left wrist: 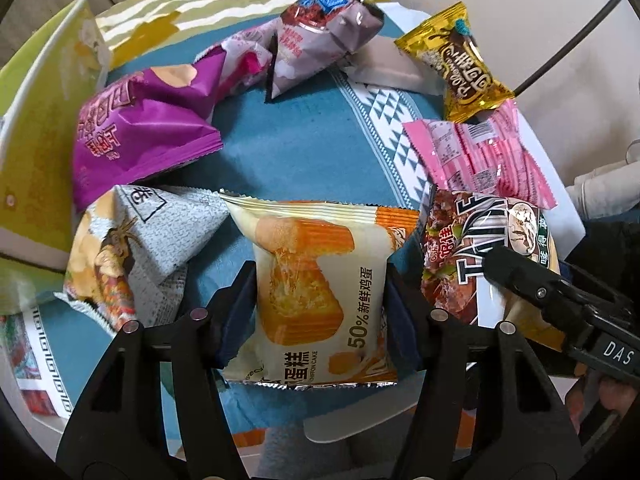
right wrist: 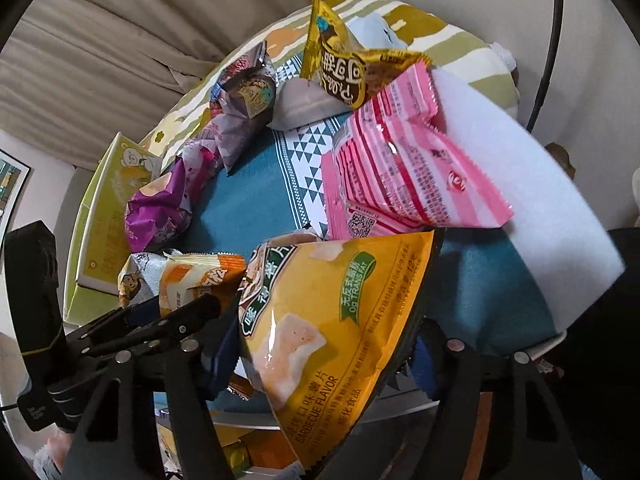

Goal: Organize snacks
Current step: 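Carry both packets into the cardboard box and open both tools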

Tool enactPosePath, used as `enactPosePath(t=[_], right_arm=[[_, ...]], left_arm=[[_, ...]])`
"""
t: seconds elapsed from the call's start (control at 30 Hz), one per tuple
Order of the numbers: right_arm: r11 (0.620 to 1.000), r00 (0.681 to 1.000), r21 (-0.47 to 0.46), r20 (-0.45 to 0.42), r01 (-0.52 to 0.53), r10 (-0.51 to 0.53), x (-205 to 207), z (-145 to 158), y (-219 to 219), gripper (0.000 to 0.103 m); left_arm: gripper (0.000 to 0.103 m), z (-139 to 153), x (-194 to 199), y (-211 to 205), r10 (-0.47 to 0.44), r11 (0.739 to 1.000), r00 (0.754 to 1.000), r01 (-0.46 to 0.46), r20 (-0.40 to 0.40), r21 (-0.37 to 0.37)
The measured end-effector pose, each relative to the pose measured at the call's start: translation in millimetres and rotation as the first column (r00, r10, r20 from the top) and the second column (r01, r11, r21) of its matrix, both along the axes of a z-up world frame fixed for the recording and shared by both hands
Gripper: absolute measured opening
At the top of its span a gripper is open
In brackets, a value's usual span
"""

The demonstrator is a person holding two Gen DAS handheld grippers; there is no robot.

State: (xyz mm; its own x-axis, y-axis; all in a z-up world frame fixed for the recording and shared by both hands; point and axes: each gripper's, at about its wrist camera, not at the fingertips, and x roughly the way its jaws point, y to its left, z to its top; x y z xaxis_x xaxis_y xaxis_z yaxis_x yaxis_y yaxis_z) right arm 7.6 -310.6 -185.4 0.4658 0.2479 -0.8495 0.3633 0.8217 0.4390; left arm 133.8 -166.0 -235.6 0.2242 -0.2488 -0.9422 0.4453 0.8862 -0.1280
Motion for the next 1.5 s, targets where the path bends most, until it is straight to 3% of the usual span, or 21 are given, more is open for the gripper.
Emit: enactPosePath(t=[0.4,0.73,0.97,1.27,1.5], right_arm=[[0.997,0.995,-0.073,0.095,-0.023,0.030,-12.6,49.6,-7.3,0.066],[0.981,0.961,-0.155,0.235,-0.112,0.147,-4.3,113.2,2.7,0.066],[0.950,0.908,-0.204,0.302,-0.235,0.289,29.3,144.1,42.6,0.066],[0.902,0.831,-0.228,0.355,-0.367,0.428,89.5,163.9,144.2,0.066],[0.863,0.802,-0.241,0.322,-0.445,0.503,149.1,157.0,229.5,0.066]], left_arm=[[0.057,59.3,-20.1,-2.1,0.019,0.999,0.994,-0.014,0.109,-0.046],[0.057,136.2,-26.2,37.5,0.136,0.988,0.960,-0.114,0.244,-0.102],[0.057,167.9,-11.9,102.1,0.255,0.966,0.915,-0.225,0.313,-0.130],[0.057,179.9,33.7,217.8,0.388,0.922,0.861,-0.360,0.330,-0.143],[0.057,158.2,85.1,295.9,0.422,0.906,0.859,-0.410,0.290,-0.103]])
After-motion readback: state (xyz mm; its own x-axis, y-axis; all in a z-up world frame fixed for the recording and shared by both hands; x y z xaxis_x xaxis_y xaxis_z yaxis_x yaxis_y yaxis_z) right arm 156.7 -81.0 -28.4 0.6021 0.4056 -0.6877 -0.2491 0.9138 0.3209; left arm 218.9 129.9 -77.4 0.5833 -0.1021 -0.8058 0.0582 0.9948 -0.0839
